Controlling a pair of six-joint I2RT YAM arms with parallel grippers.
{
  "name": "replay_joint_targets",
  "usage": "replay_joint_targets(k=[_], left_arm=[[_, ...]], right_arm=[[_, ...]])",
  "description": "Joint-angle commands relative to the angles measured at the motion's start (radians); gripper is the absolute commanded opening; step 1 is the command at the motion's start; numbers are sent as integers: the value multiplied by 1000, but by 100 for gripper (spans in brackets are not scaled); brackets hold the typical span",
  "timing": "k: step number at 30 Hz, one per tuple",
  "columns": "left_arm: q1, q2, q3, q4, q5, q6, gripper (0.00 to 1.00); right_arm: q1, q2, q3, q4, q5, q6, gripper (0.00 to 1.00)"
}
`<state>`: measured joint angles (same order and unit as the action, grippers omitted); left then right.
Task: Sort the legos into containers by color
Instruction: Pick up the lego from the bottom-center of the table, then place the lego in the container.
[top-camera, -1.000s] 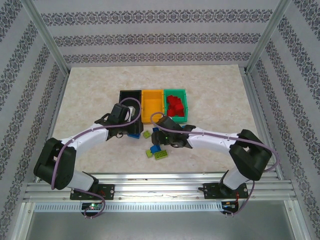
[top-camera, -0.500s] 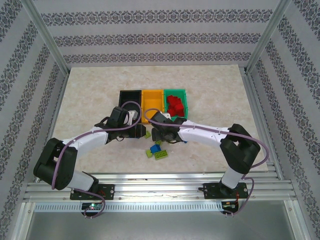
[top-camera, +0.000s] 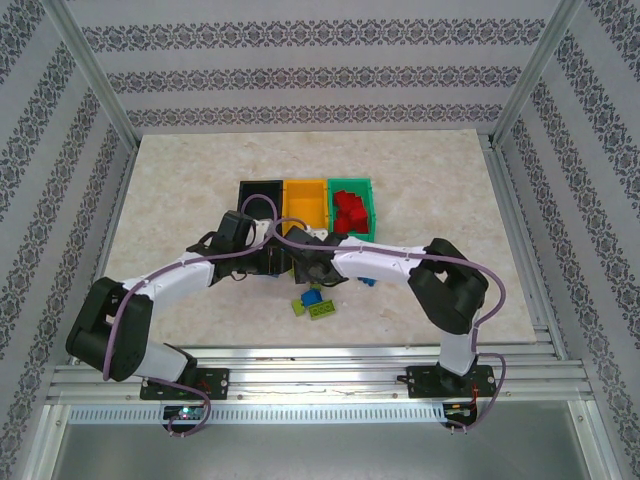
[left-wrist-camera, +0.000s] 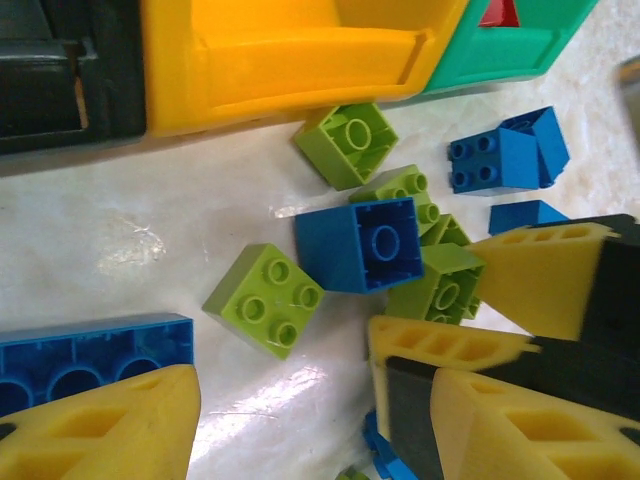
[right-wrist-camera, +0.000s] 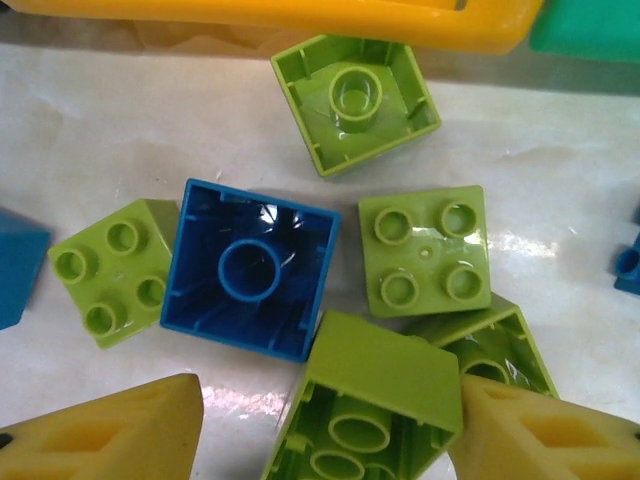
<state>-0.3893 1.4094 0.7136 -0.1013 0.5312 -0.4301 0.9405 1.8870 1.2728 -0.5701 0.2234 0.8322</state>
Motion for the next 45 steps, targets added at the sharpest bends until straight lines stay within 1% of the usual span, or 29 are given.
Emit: replay_joint_targets(k=[1, 4, 7, 11, 16, 20, 24, 29, 33, 34, 36, 39, 41, 45], left_arm=[[-4, -50, 24, -10, 25, 21, 62], [-1, -46, 17, -11, 5, 24, 63], [4, -38, 12, 2, -11, 14, 63], [6, -27, -4, 29, -21, -18, 62], [5, -20, -41, 40, -23, -68, 61], [5, -42, -82, 36, -32, -97, 60], [4, -69, -94, 1, -41, -111, 60], [4, -88, -85, -54, -69, -97, 60], [4, -61, -58, -82, -51, -91, 60], [4, -48, -48, -87, -39, -91, 60], [1, -28, -31, -100, -24, -92, 60], [-2, -17, -18, -119, -25, -85, 60], [-4, -12, -11, -127, -33, -73, 60], [-6, 11, 23, -173, -43, -42, 60]], right_arm=[[5, 24, 31, -42, 38, -24, 56], [4, 13, 33, -55, 49, -42, 45], [1, -18, 12, -50, 57, -62, 38], [-18, -66, -28, -14, 59, -100, 36], [-76, -141, -64, 56, 31, -159, 35], [-157, -186, -81, 170, -46, -210, 35], [-238, -159, -1, 217, -106, -280, 35], [-296, -50, 178, 228, -144, -345, 37], [-333, 53, 301, 232, -206, -363, 38], [-336, 74, 328, 225, -212, -368, 39], [-339, 108, 369, 203, -217, -381, 45], [-339, 104, 356, 221, -220, -383, 46], [-339, 76, 312, 255, -221, -379, 51], [-341, 4, 211, 307, -238, -381, 56]])
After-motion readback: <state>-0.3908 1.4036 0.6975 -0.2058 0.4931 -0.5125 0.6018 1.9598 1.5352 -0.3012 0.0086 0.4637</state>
